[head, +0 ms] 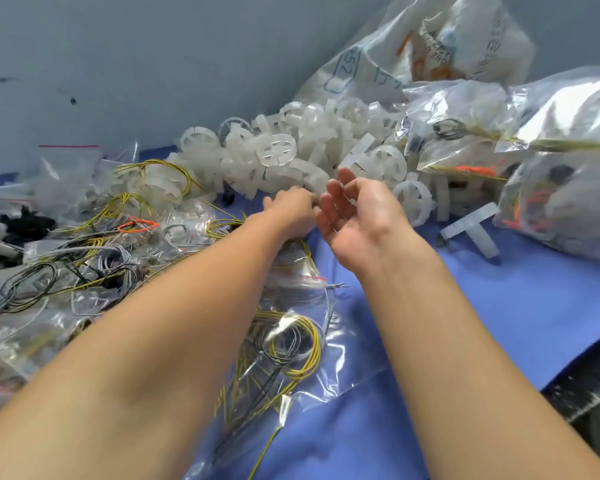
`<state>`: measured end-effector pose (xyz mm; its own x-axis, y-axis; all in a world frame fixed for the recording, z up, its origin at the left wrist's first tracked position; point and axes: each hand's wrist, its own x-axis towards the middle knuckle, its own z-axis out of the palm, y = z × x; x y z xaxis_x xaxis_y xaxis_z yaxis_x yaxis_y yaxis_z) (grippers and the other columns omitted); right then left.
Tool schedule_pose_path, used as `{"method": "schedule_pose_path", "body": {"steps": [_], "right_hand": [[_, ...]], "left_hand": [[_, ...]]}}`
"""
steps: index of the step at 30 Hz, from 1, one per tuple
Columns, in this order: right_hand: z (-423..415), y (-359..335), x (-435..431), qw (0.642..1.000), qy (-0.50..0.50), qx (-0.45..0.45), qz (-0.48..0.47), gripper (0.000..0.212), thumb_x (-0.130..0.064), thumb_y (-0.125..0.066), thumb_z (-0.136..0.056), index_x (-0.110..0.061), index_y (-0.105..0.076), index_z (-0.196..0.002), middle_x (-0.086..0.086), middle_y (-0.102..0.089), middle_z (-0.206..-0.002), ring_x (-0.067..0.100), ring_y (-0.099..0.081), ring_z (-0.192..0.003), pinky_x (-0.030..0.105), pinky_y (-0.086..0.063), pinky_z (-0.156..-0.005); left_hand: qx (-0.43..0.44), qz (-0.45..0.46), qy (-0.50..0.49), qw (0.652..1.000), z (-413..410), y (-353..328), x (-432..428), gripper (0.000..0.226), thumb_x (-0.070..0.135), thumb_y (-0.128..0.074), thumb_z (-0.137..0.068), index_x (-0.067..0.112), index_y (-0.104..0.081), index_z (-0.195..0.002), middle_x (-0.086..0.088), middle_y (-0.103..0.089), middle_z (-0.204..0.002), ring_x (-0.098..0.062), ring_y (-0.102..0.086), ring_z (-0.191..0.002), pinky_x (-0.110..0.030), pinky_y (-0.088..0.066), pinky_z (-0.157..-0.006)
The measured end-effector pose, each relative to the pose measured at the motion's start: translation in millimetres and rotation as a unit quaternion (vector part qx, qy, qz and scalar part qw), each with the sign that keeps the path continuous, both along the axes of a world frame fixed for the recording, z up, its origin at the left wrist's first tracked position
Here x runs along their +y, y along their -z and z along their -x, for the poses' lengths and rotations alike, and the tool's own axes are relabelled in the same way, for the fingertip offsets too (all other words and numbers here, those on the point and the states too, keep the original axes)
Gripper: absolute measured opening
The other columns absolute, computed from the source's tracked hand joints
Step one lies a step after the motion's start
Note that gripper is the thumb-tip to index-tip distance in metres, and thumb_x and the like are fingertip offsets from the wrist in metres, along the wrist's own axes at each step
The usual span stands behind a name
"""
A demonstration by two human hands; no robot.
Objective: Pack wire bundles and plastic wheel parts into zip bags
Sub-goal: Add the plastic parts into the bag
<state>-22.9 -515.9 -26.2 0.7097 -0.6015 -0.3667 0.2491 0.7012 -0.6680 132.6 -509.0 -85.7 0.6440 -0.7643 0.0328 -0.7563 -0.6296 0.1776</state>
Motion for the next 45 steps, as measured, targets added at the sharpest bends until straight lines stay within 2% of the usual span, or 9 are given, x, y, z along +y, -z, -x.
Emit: {"method": "schedule_pose_path", "body": {"steps": [3,10,15,17,24,29,33,38,45], "right_hand": [[0,-1,2,1.0,-0.001,0.001,0.006,0.031,-0.008,-0.035,-0.097,-0.022,-0.06,-0.085,-0.005,-0.057,-0.074,0.01,-0.051,-0.062,0.023,-0.043,-0.061],[-2,-11,28,0.997,0.018,0.012,0.078,0.03,-0.009,-0.036,-0.096,-0.023,-0.061,-0.087,-0.004,-0.057,-0.074,0.01,-0.051,-0.06,0.022,-0.043,-0.06],[-9,-13,78,0.947,-0.027,0.041,0.317,0.035,-0.006,-0.036,-0.096,-0.022,-0.064,-0.081,-0.002,-0.061,-0.075,0.014,-0.056,-0.064,0.023,-0.046,-0.054],[-8,-4,104,0.873,-0.072,0.019,0.482,0.037,-0.003,-0.041,-0.092,-0.024,-0.069,-0.079,0.002,-0.068,-0.083,0.019,-0.061,-0.075,0.034,-0.052,-0.067],[-1,30,170,0.392,-0.238,-0.045,0.887,0.051,0.004,-0.057,-0.081,-0.039,-0.072,-0.105,-0.005,-0.054,-0.132,0.023,-0.047,-0.117,0.037,-0.035,-0.096],[-3,41,170,0.294,-0.225,-0.024,0.929,0.033,-0.006,-0.062,-0.083,-0.035,-0.068,-0.097,-0.004,-0.046,-0.14,0.021,-0.037,-0.128,0.036,-0.026,-0.101],[-5,44,166,0.343,-0.212,-0.024,0.915,0.026,-0.006,-0.058,-0.087,-0.031,-0.063,-0.086,-0.006,-0.049,-0.133,0.02,-0.041,-0.123,0.036,-0.033,-0.099],[0,38,162,0.459,-0.177,-0.042,0.87,0.02,-0.002,-0.051,-0.079,-0.021,-0.058,-0.074,-0.003,-0.058,-0.115,0.025,-0.053,-0.101,0.036,-0.044,-0.081],[5,38,154,0.593,-0.138,-0.058,0.792,0.031,0.011,-0.047,-0.072,-0.019,-0.055,-0.067,-0.006,-0.056,-0.108,0.012,-0.057,-0.093,0.03,-0.046,-0.071]], "left_hand": [[-0.047,0.041,0.017,0.998,7,-5,14,0.015,0.024,-0.047,-0.086,0.023,-0.051,-0.072,0.001,-0.043,-0.081,-0.034,-0.05,-0.101,-0.038,-0.027,-0.076],[0.059,0.223,0.05,0.972,24,-58,96,0.025,0.015,-0.047,-0.097,0.021,-0.071,-0.104,0.003,-0.07,-0.101,-0.016,-0.063,-0.098,-0.029,-0.049,-0.086],[0.177,0.397,-0.044,0.9,50,-85,223,0.024,0.019,-0.043,-0.103,0.029,-0.064,-0.1,0.0,-0.069,-0.083,-0.006,-0.062,-0.066,-0.021,-0.045,-0.056],[0.236,0.482,-0.099,0.838,66,-79,280,0.026,0.019,-0.041,-0.104,0.028,-0.065,-0.102,-0.002,-0.071,-0.08,-0.01,-0.064,-0.064,-0.022,-0.047,-0.057],[0.403,0.598,-0.23,0.654,95,-50,366,0.027,0.023,-0.036,-0.104,0.02,-0.063,-0.102,-0.004,-0.066,-0.064,-0.012,-0.058,-0.049,-0.023,-0.048,-0.048],[0.499,0.594,-0.226,0.589,100,-39,364,0.021,0.022,-0.042,-0.099,0.016,-0.062,-0.099,-0.008,-0.067,-0.065,-0.016,-0.059,-0.047,-0.023,-0.048,-0.042],[0.569,0.58,-0.191,0.551,109,-26,363,0.028,0.022,-0.057,-0.079,0.013,-0.064,-0.104,-0.016,-0.07,-0.077,-0.021,-0.066,-0.057,-0.028,-0.054,-0.047],[0.656,0.638,-0.128,0.383,121,-22,349,0.024,0.01,-0.049,-0.087,-0.002,-0.067,-0.099,-0.024,-0.066,-0.092,-0.041,-0.068,-0.1,-0.046,-0.06,-0.075],[0.657,0.617,-0.105,0.419,131,-18,332,0.035,0.017,-0.042,-0.096,0.001,-0.069,-0.08,-0.014,-0.06,-0.078,-0.038,-0.064,-0.111,-0.05,-0.037,-0.108]]}}
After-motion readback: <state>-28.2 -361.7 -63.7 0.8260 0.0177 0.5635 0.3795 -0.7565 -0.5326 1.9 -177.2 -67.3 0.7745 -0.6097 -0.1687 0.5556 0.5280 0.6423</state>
